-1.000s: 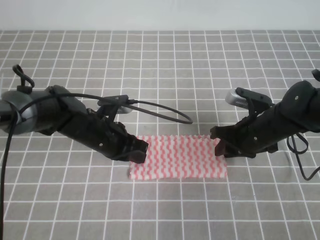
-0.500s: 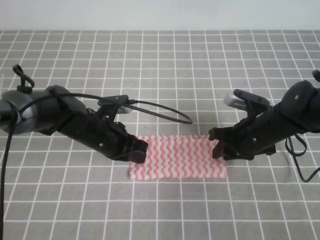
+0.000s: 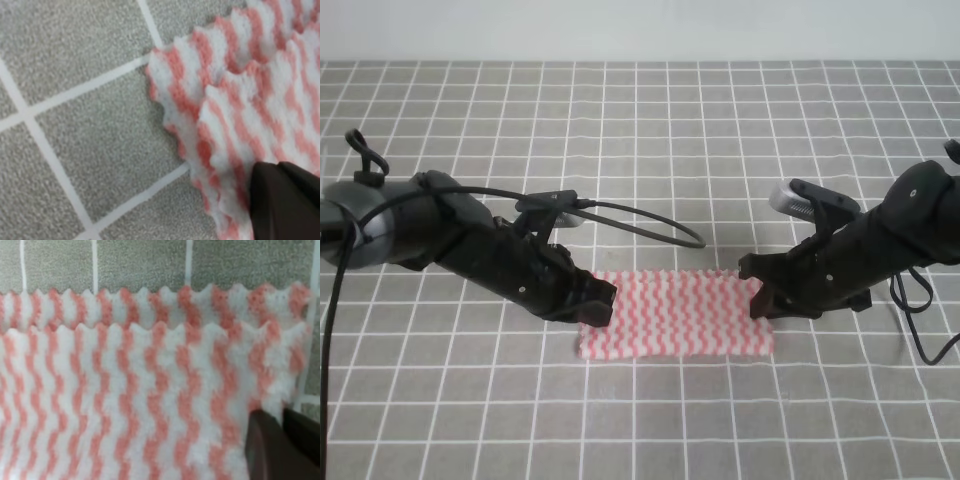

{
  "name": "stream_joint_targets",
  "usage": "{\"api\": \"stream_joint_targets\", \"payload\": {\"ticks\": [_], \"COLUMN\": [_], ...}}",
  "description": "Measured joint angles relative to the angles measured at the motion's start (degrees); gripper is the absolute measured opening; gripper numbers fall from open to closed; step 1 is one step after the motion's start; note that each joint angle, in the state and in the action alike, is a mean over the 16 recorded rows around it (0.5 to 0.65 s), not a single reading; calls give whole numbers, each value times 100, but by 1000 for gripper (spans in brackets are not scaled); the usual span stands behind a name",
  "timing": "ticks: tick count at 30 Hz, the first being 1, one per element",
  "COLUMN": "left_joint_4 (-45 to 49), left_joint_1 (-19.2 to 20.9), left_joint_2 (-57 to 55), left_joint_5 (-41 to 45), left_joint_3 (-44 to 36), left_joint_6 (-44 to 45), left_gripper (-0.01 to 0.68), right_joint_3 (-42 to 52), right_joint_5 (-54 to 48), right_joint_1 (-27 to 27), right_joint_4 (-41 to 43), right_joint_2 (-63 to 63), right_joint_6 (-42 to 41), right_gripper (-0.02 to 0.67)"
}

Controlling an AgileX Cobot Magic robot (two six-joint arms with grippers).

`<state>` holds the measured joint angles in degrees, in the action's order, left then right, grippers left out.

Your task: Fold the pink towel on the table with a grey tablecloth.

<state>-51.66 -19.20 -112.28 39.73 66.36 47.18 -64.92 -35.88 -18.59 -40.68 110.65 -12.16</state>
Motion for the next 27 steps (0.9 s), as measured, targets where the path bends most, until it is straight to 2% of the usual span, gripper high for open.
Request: {"api": "stream_joint_targets", "payload": {"ticks": [4,13,27], "left_joint_4": [-2,3,2], "left_joint_1": [0,0,0], "left_joint_2": [-1,0,1], "left_joint_5": [2,-1,-8], "left_joint_3": [2,-2,-2], "left_joint_6": [2,8,8], "left_gripper": [-3,-3,-3], "right_joint_3": [-88,-433,-836], "right_joint_5": [-47,-291,-534], "right_joint_1": [0,-6,-377], "right_joint_4": [19,-109,-1253], "right_joint_2": [-67,-214,-197], "right_joint_6": [12,-58,-809], "right_gripper": [-12,-15,-15]}}
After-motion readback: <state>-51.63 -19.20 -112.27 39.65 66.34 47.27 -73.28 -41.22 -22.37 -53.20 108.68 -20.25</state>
